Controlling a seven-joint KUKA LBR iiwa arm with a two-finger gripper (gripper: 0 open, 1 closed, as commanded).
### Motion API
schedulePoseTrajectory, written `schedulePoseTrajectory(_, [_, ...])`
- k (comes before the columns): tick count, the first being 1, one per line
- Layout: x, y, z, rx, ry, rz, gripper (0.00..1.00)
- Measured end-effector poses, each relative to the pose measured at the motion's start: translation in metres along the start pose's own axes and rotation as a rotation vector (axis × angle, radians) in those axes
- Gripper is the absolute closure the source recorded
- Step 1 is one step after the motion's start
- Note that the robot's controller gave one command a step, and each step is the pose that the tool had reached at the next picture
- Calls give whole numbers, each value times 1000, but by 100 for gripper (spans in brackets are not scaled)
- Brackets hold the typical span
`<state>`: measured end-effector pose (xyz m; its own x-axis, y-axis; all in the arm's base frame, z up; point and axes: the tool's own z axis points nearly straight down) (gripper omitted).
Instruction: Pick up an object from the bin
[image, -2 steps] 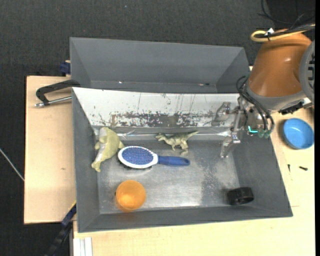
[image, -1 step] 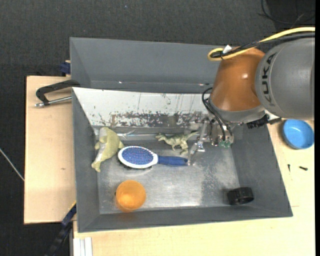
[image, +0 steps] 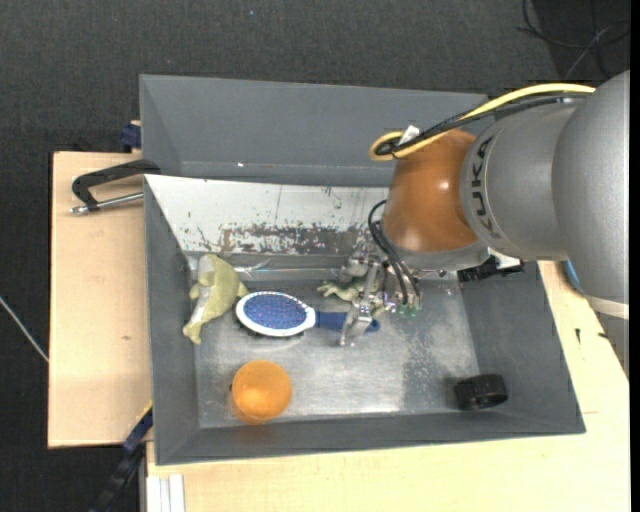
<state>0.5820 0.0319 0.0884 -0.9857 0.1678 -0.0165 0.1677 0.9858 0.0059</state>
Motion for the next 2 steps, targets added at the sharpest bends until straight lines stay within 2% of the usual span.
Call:
schedulePoseTrajectory(1, [-1, 1, 0, -1, -2, 1, 100])
schedulePoseTrajectory(2, [-23, -5, -132, 2, 3, 92, 100])
